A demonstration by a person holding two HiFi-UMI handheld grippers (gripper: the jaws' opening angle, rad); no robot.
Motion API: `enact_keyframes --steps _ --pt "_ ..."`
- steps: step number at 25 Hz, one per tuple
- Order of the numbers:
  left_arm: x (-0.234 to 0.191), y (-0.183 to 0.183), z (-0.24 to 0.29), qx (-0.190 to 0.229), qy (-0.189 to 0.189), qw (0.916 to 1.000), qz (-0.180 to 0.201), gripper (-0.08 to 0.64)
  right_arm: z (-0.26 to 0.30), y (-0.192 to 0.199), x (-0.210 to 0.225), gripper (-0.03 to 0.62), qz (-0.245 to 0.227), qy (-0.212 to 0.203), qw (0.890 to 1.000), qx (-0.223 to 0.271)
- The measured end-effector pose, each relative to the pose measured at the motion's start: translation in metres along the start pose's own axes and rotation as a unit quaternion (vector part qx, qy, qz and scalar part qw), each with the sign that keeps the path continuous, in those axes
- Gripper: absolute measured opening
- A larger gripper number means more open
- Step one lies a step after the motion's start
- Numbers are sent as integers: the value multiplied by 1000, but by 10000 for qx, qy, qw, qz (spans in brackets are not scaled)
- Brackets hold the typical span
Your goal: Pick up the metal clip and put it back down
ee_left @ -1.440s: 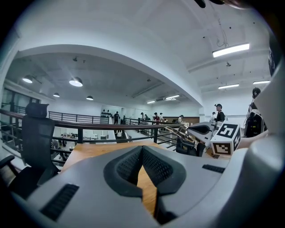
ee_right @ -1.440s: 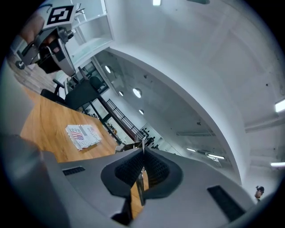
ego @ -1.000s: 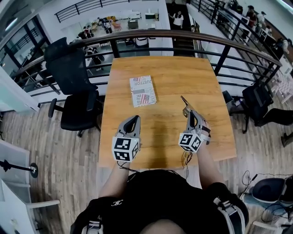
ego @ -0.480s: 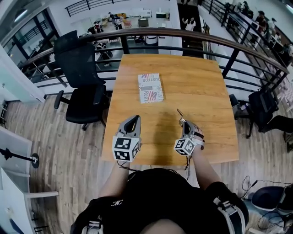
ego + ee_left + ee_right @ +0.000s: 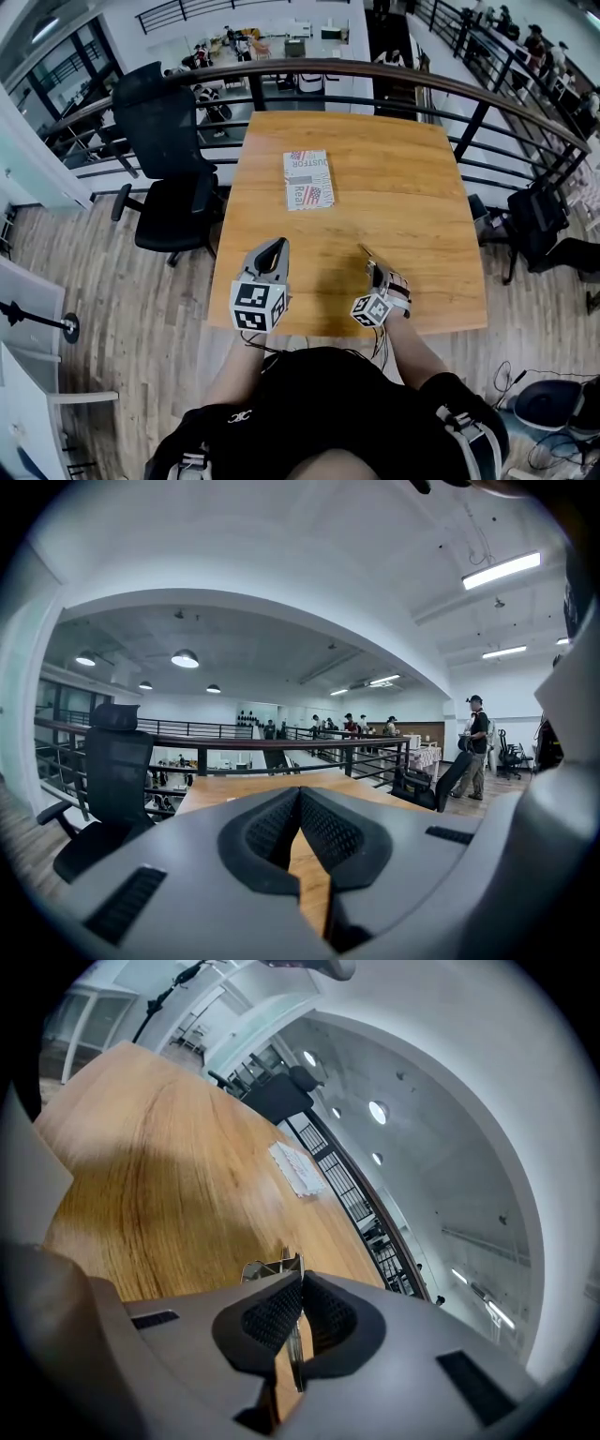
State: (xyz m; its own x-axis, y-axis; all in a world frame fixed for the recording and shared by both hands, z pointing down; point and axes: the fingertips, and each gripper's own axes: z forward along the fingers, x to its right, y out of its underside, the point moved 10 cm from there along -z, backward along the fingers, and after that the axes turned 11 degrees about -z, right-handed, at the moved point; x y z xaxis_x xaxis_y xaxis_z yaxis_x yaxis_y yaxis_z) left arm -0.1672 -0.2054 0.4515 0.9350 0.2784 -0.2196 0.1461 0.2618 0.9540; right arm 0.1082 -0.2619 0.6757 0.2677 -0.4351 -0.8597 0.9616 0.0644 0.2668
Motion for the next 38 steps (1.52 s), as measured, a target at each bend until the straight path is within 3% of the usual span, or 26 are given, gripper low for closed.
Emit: enact_keyframes --steps 7,10,14,16,19,21,23,31,34,38 --pt "14 3 0 -54 163 9998 23 12 -3 18 -19 34 3 -195 9994 -283" --pt "21 4 4 -87 274 9996 46 12 -5 24 -17 159 434 -488 9976 -240" --pt "32 5 11 -147 458 9988 74 12 -18 25 2 187 1281 -835 9882 49" --pt "39 5 15 -161 562 9982 103 12 -28 23 21 190 1794 -824 9799 278" --pt "48 5 24 -191 694 9973 132 12 -48 16 61 165 2537 -458 9634 738" --pt "52 7 34 -226 740 9969 150 12 -65 12 91 114 2949 -133 9492 1091" --pt "57 8 42 -256 801 9963 159 12 -85 9 119 21 3279 196 9336 1433" --pt "74 6 59 -259 1095 9933 255 12 -138 16 190 12 4477 1123 8674 1861" --pt "74 5 63 -253 1150 9927 275 12 -145 14 196 12 4546 1307 8598 1921" --pt "71 2 66 -205 1172 9926 250 12 -145 8 200 12 4479 1380 8615 1956"
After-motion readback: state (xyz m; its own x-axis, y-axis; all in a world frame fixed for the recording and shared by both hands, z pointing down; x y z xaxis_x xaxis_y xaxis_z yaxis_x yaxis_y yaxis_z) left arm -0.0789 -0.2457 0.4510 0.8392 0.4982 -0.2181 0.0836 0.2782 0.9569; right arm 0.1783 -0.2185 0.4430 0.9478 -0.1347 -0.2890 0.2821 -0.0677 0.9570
